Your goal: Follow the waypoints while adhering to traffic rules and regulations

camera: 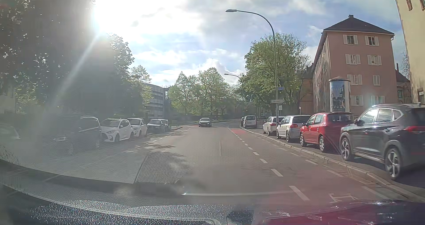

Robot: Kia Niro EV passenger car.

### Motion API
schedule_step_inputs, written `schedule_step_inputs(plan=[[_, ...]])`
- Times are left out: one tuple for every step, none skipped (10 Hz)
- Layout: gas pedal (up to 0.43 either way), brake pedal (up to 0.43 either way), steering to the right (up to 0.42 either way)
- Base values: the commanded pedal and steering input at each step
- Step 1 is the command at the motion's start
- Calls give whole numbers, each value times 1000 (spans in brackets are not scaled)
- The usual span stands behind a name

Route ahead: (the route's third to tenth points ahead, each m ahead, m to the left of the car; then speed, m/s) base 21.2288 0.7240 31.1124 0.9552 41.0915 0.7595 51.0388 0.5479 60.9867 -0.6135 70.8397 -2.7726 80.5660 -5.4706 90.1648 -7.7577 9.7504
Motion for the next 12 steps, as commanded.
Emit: schedule_step_inputs(plan=[[79, 0, -4], [79, 0, -3], [79, 0, -3], [79, 0, -4], [79, 0, -3], [79, 0, -4], [79, 0, -2], [79, 0, -1], [79, 0, 0], [79, 0, 0], [79, 0, 0], [79, 0, 1]])
